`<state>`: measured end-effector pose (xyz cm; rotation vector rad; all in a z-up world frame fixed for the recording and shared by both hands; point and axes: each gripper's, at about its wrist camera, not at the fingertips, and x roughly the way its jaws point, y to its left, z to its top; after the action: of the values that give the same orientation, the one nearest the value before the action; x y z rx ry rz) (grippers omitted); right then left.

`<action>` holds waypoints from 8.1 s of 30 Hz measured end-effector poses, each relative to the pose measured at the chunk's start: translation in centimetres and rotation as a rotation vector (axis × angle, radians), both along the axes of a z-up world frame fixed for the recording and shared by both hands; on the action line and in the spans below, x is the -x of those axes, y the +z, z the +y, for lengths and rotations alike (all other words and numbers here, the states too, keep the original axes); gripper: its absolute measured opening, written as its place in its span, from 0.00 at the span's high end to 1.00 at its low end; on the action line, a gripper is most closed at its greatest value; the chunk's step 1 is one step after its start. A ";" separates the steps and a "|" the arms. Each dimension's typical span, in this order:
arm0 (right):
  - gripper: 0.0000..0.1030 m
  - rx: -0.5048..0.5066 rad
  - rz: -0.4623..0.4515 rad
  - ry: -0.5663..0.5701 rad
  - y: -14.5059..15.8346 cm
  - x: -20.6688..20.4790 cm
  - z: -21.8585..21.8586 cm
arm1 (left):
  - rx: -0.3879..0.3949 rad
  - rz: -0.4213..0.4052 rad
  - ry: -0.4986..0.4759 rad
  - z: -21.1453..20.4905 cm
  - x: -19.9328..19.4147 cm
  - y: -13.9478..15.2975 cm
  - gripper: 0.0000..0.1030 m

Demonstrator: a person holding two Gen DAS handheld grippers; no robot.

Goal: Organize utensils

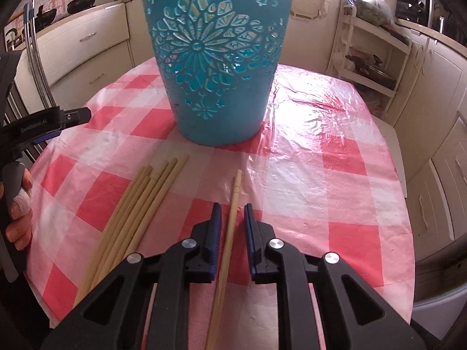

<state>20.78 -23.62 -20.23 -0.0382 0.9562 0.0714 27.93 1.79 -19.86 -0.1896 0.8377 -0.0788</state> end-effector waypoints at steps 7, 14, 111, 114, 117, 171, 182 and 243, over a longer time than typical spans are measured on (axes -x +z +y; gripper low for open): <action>0.95 -0.182 0.029 -0.053 0.2 0.6 -2.5 | 0.046 0.044 -0.009 0.3 -0.5 -0.7 0.09; 0.95 -0.430 -0.064 -0.113 4.0 2.4 -6.1 | 0.014 0.056 -0.028 -0.6 -0.6 -0.8 0.08; 0.92 -0.104 0.042 0.044 0.6 0.4 2.9 | 0.057 0.045 -0.012 -0.1 -0.3 -0.6 0.07; 0.93 -0.082 0.057 0.045 0.7 1.5 1.4 | 0.057 0.045 -0.013 -0.1 -0.3 -0.6 0.07; 0.93 -0.121 0.077 0.031 0.7 1.7 0.3 | 0.047 0.046 -0.015 -0.2 -0.3 -0.6 0.07; 0.94 -0.220 -0.003 -0.042 0.1 1.0 -2.9 | -0.215 0.083 -0.405 -9.5 2.8 0.1 0.94; 0.93 -0.204 -0.008 -0.035 0.1 0.9 -2.5 | -0.229 0.109 -0.316 -8.2 3.2 0.1 0.61; 0.75 -0.156 -0.030 0.014 0.0 1.0 -1.3 | 0.175 -0.551 -0.240 -13.9 -5.3 24.8 0.96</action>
<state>19.80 -24.93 -20.23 0.0975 0.9182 0.1573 33.23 -12.16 4.89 -0.2174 0.2993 -0.4117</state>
